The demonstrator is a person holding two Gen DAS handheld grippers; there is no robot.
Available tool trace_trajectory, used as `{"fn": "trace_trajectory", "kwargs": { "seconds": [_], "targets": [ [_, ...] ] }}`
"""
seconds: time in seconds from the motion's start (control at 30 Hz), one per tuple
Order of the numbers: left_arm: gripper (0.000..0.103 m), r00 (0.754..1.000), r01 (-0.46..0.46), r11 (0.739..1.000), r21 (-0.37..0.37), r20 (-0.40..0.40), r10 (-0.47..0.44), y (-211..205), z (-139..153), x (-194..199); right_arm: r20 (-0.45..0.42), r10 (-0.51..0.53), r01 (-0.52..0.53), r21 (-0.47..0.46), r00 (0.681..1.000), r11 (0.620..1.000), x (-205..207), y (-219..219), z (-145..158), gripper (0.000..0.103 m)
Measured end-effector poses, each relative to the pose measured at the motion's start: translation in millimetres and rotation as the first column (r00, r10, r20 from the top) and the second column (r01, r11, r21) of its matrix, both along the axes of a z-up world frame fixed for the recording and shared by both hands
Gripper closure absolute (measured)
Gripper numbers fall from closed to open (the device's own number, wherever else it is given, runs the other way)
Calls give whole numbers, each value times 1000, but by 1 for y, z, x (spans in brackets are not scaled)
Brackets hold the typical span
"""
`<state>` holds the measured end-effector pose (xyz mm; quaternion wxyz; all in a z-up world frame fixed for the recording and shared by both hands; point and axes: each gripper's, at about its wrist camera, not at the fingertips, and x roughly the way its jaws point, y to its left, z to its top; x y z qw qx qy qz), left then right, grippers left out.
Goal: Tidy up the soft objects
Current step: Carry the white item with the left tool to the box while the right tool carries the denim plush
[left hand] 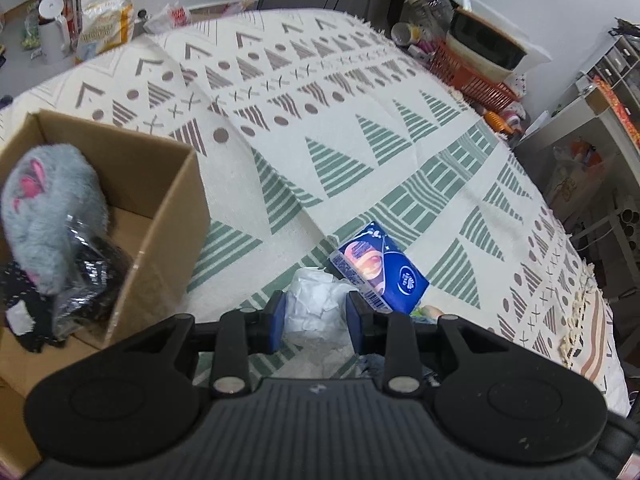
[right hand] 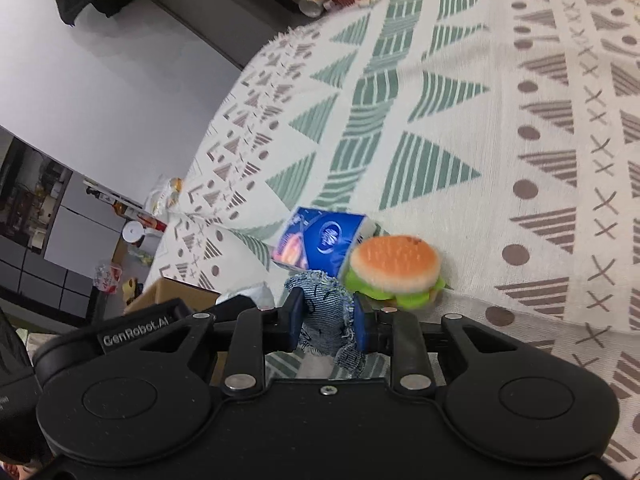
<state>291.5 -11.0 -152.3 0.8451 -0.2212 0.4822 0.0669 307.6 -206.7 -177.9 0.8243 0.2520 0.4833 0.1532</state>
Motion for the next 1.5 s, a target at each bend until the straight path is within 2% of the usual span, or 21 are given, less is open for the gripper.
{"fn": "trace_trajectory", "kwargs": {
  "seconds": [0.33, 0.87, 1.27, 1.5],
  "targets": [
    [72, 997, -3, 1000, 8, 72, 3, 6, 35, -27, 73, -29, 29, 2, 997, 1000, -16, -1, 31, 78],
    [72, 991, -42, 999, 24, 131, 38, 43, 67, -59, 194, 28, -28, -6, 981, 1000, -39, 27, 75, 78],
    [72, 987, -90, 996, 20, 137, 86, 83, 74, -83, 243, 112, -105, -39, 964, 994, -51, 63, 85, 77],
    [72, 985, -122, 992, 15, 127, 119, 107, 72, -95, 228, 154, -143, -65, 961, 988, -57, 85, 80, 77]
  ]
}}
